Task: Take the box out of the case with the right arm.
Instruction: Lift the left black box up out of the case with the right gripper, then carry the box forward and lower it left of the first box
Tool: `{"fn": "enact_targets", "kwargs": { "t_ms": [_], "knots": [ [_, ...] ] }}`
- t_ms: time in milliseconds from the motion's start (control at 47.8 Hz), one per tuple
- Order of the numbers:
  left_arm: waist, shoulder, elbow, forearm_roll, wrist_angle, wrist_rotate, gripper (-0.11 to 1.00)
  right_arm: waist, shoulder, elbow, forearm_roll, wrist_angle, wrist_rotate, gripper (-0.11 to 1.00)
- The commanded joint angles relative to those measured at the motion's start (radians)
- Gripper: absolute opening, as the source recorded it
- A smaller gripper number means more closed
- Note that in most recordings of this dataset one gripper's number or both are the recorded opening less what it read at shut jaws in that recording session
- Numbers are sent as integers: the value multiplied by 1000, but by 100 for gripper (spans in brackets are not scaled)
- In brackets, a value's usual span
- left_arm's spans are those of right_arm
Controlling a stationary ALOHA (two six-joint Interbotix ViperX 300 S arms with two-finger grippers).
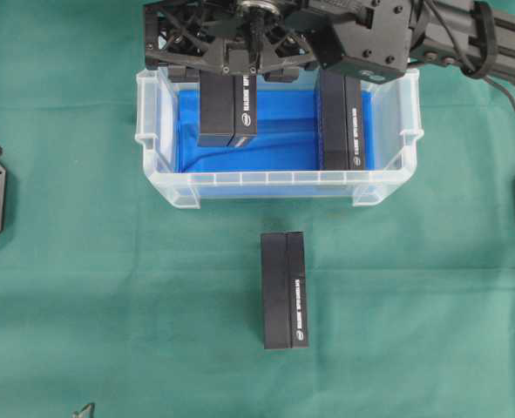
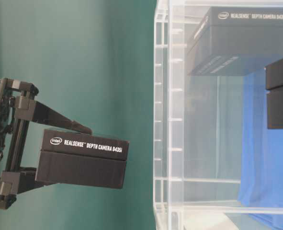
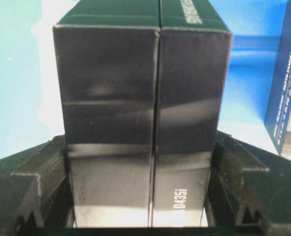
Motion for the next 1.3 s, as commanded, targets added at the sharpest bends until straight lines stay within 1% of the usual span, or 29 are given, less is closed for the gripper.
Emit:
{"fn": "enact_targets", "kwargs": {
  "t_ms": [0, 314, 565, 795, 1046, 1172, 1276],
  "knots": [
    [2, 2, -23, 3, -3, 2, 2, 3, -66, -28, -5, 0, -3, 68],
    [2, 2, -23, 2, -3, 2, 2, 31, -66, -29, -5, 2, 9, 68],
    [2, 2, -23, 2, -3, 2, 2, 84, -66, -28, -6, 3, 55, 68],
    [3, 2, -21, 3, -3, 2, 2, 161, -66, -29, -25, 17, 126, 68],
    [2, 3, -20, 3, -3, 3, 2, 262, -63, -28, -32, 23, 225, 68],
    [3, 8, -18, 3, -3, 3, 2, 311, -60, -28, -46, 23, 275, 68],
    [2, 9, -18, 3, -3, 3, 2, 342, -60, -29, -51, 20, 302, 68]
  ]
}}
